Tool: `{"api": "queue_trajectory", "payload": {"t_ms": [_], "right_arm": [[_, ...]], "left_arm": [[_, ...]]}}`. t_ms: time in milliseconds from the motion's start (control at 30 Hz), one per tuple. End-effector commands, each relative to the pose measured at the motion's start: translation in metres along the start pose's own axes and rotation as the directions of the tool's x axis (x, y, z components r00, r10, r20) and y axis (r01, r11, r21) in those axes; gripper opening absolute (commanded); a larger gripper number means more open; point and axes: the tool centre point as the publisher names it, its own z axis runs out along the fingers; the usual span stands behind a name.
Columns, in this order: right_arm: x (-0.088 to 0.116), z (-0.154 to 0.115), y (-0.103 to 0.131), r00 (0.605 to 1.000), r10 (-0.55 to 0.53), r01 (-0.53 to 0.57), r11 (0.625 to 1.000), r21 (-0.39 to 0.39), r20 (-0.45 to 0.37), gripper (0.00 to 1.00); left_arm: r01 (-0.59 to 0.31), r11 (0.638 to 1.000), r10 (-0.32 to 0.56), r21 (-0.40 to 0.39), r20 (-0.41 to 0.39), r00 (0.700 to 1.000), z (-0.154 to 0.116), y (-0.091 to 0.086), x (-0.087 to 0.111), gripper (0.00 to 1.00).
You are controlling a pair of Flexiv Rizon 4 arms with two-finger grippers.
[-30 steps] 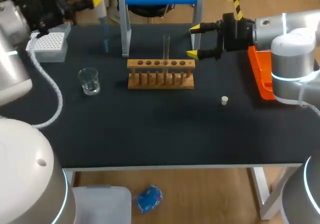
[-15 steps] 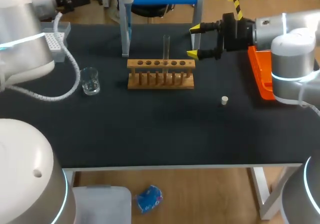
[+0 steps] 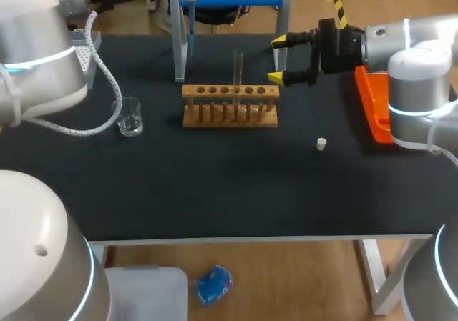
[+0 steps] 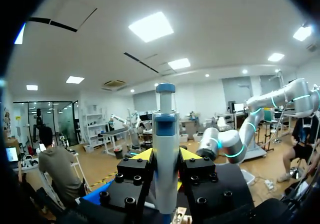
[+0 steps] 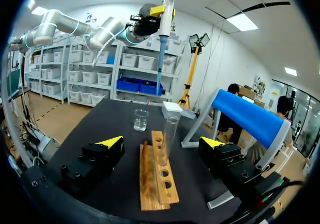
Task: Invert the test tube, pick up the pipette, mount the tip to pipette, aspirate from beaker and dispense into the tube, eject the tip, return the pipette, and cap with the stopper.
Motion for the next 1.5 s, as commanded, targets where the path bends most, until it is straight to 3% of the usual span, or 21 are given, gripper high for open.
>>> {"api": "queue_trajectory", "payload": {"t_ms": [33, 333, 600, 900, 1167, 1500], "right_arm": [[0.000, 0.000, -0.001, 1.000, -0.001, 0.001, 1.000, -0.002, 0.000, 1.00], [0.000, 0.000, -0.001, 1.000, -0.001, 0.001, 1.000, -0.002, 0.000, 1.00], [0.000, 0.000, -0.001, 1.000, -0.001, 0.001, 1.000, -0.002, 0.000, 1.00], [0.000, 0.000, -0.001, 1.000, -0.001, 0.001, 1.000, -0.002, 0.000, 1.00], [0.000, 0.000, -0.001, 1.000, -0.001, 0.001, 1.000, -0.002, 0.000, 1.00], [0.000, 0.000, -0.001, 1.000, -0.001, 0.001, 1.000, -0.002, 0.000, 1.00]], "left_arm": [[0.000, 1.000, 0.000, -0.002, 0.000, 1.000, -0.001, -0.001, 0.000, 0.00], [0.005, 1.000, -0.004, 0.016, -0.022, 1.000, 0.013, -0.003, -0.007, 0.00], [0.081, 0.997, -0.081, -0.018, -0.017, 0.997, 0.041, -0.021, -0.009, 0.00], [0.117, 0.993, -0.117, -0.021, -0.031, 0.993, 0.075, -0.029, -0.015, 0.00], [0.116, 0.993, -0.117, -0.010, -0.054, 0.992, 0.097, -0.023, -0.018, 0.00], [0.132, 0.991, -0.132, 0.002, -0.065, 0.989, 0.105, -0.008, -0.017, 0.00]]}}
